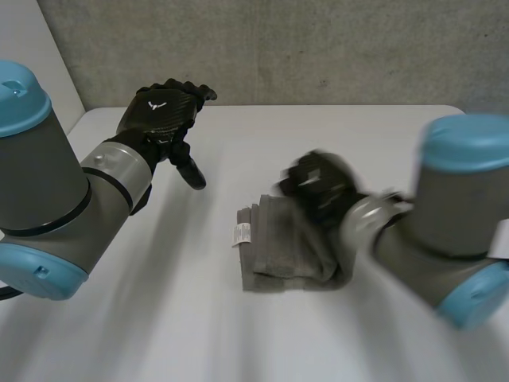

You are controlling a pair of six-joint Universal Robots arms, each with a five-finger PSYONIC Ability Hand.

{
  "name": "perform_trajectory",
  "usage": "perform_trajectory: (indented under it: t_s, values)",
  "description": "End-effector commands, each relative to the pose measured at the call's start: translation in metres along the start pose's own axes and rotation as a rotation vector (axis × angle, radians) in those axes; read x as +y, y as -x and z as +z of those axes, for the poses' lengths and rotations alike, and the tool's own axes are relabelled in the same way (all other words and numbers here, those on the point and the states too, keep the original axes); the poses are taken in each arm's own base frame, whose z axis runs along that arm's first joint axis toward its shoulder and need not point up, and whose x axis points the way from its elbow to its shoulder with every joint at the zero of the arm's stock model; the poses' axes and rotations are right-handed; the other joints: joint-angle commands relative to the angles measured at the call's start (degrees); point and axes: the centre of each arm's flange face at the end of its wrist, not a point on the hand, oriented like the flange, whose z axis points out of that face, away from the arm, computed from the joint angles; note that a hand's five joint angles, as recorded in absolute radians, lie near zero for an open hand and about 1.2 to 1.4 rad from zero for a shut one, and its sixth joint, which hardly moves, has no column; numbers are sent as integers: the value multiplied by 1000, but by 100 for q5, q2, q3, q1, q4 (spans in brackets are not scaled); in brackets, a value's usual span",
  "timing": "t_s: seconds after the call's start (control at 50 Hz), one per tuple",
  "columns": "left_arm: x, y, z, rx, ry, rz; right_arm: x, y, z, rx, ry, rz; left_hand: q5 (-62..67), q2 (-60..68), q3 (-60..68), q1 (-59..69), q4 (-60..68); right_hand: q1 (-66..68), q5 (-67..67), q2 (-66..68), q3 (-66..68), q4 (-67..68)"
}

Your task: Fold the towel.

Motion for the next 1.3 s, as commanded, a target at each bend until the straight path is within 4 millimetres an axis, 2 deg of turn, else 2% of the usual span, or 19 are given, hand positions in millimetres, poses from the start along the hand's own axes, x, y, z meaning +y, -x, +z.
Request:
perform_trajectory:
  t_s: [0.02,0.06,0.12,0.16,0.22,0.32,0.48,0.6,0.7,0.78,0.82,0.86,0.92,0.96,0.98,1.02,1.08,1.18,1.3]
  values:
    - [3,1,2,-3,7,-4,-27,88,-1,-211,-41,11,-1270,-478,-450,-497,-554,-2152,-2376,-2237,-2352,-2380]
    - [4,1,2,-3,10,-6,-21,74,1,-138,13,94,-1270,-478,-450,-497,-554,-6140,-6364,-6225,-6340,-6367]
    - [12,0,4,1,31,-6,-16,59,2,-74,46,156,-1253,-461,-433,-480,-537,-6416,-6640,-6502,-6616,-6644]
    - [17,-2,6,4,44,-7,-16,23,-4,60,63,285,-1270,-478,-450,-497,-554,-6416,-6640,-6502,-6616,-6644]
    - [29,-8,8,21,76,-16,-11,-4,-12,141,63,417,-1270,-478,-450,-497,-554,-6416,-6640,-6502,-6616,-6644]
    - [51,-20,10,53,135,-37,11,-22,-15,174,92,566,-1253,-461,-433,-480,-537,-6416,-6640,-6502,-6616,-6644]
    - [111,-55,8,134,291,-37,45,-4,-4,83,161,636,-1236,-444,-417,-463,-520,-6416,-6640,-6502,-6616,-6644]
    - [132,-69,4,170,342,-30,81,19,15,43,254,660,-1236,-444,-417,-463,-520,-6416,-6640,-6502,-6616,-6644]
    - [139,-74,2,182,360,-24,88,13,17,61,263,668,-1236,-444,-417,-463,-520,-6416,-6640,-6502,-6616,-6644]
    - [123,-74,3,181,323,-22,79,2,15,83,232,661,-1253,-461,-433,-480,-537,-6416,-6640,-6502,-6616,-6644]
    - [106,-72,4,177,278,-25,47,-29,2,154,125,641,-1253,-461,-433,-480,-537,-6416,-6640,-6502,-6616,-6644]
    - [60,-64,4,164,166,-32,31,-42,-6,186,72,626,-1270,-478,-450,-497,-554,-6416,-6640,-6502,-6616,-6644]
    - [39,-58,2,151,117,-36,3,-66,-21,250,-23,606,-1253,-461,-433,-480,-537,-6416,-6640,-6502,-6616,-6644]
    - [0,-47,-4,126,39,-42,-8,-78,-28,288,-64,613,-1270,-478,-450,-497,-554,-6416,-6640,-6502,-6616,-6644]
    - [0,-47,-4,125,38,-42,-19,-90,-36,331,-107,632,-1270,-478,-450,-497,-554,-6416,-6640,-6502,-6616,-6644]
    - [-34,-28,-12,76,-17,-49,-29,-104,-46,386,-147,653,-1287,-495,-467,-514,-571,-6416,-6640,-6502,-6616,-6644]
    - [-59,-5,-18,-11,-56,-67,-33,-133,-70,541,-173,689,-1287,-495,-467,-514,-571,-6416,-6640,-6502,-6616,-6644]
    - [-75,21,-25,-131,-70,-143,-25,-148,-83,677,-127,695,-1287,-495,-467,-514,-571,-6416,-6640,-6502,-6616,-6644]
    - [-74,25,-29,-151,-38,-168,-23,-148,-85,677,-84,676,-1287,-495,-467,-514,-571,-6416,-6640,-6502,-6616,-6644]
